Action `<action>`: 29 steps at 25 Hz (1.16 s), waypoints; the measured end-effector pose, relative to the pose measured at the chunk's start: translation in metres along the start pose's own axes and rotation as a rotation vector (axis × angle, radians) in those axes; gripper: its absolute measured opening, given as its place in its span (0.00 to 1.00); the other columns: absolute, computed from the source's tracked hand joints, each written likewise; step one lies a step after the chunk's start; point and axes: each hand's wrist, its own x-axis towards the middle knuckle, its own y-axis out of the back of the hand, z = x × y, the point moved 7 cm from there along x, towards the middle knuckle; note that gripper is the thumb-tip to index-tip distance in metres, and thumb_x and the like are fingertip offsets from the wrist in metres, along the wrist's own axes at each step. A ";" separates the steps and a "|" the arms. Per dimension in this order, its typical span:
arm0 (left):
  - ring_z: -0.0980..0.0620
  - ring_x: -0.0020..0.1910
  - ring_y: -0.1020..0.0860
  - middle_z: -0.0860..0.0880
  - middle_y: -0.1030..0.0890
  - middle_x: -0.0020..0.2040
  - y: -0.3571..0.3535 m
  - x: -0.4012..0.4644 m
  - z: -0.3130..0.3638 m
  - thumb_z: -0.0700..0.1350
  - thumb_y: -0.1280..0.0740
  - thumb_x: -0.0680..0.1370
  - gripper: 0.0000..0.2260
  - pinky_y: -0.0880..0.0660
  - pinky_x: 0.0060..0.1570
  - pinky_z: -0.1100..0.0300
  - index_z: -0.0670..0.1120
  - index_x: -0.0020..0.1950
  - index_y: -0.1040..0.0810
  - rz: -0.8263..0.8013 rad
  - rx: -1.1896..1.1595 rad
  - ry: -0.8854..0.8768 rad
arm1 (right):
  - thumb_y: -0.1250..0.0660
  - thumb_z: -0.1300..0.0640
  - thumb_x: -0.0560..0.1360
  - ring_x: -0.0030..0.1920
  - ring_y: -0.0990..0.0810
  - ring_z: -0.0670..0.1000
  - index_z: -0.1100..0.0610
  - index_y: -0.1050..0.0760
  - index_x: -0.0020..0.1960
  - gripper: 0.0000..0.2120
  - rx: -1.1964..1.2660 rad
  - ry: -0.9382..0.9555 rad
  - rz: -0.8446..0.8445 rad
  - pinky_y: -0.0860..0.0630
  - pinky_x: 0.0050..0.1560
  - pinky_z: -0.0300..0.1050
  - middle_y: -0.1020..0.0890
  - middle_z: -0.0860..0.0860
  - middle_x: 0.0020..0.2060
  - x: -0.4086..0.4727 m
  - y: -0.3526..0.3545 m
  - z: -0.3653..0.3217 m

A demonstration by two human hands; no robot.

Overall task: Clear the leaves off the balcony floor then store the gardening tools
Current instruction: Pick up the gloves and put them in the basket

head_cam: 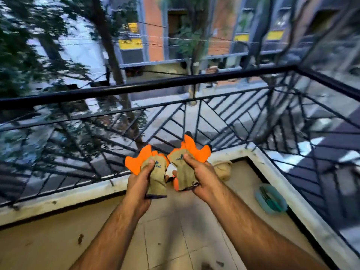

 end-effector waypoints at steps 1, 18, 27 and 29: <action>0.45 0.49 0.14 0.43 0.15 0.57 -0.012 0.003 -0.011 0.44 0.33 0.81 0.14 0.17 0.49 0.46 0.47 0.67 0.21 -0.063 0.037 0.034 | 0.32 0.61 0.81 0.44 0.13 0.59 0.60 0.20 0.61 0.10 0.026 0.028 0.052 0.15 0.46 0.57 0.13 0.60 0.52 -0.007 0.013 -0.003; 0.43 0.52 0.16 0.42 0.15 0.58 -0.213 -0.063 -0.165 0.48 0.37 0.83 0.14 0.17 0.50 0.46 0.43 0.64 0.20 -0.421 0.146 0.432 | 0.35 0.61 0.82 0.49 0.12 0.60 0.61 0.21 0.65 0.13 0.370 0.210 0.339 0.15 0.39 0.54 0.14 0.62 0.56 -0.114 0.236 -0.079; 0.40 0.60 0.19 0.40 0.17 0.62 -0.327 -0.101 -0.258 0.49 0.34 0.82 0.17 0.16 0.39 0.50 0.43 0.69 0.23 -0.389 0.129 0.492 | 0.34 0.61 0.82 0.50 0.14 0.60 0.60 0.22 0.64 0.11 0.398 0.229 0.365 0.15 0.43 0.59 0.14 0.61 0.55 -0.151 0.370 -0.162; 0.39 0.64 0.21 0.39 0.18 0.62 -0.348 -0.099 -0.275 0.49 0.34 0.82 0.18 0.16 0.43 0.48 0.42 0.69 0.24 -0.379 0.141 0.511 | 0.34 0.62 0.82 0.48 0.13 0.59 0.60 0.21 0.61 0.09 0.418 0.223 0.379 0.16 0.43 0.59 0.13 0.60 0.51 -0.148 0.398 -0.176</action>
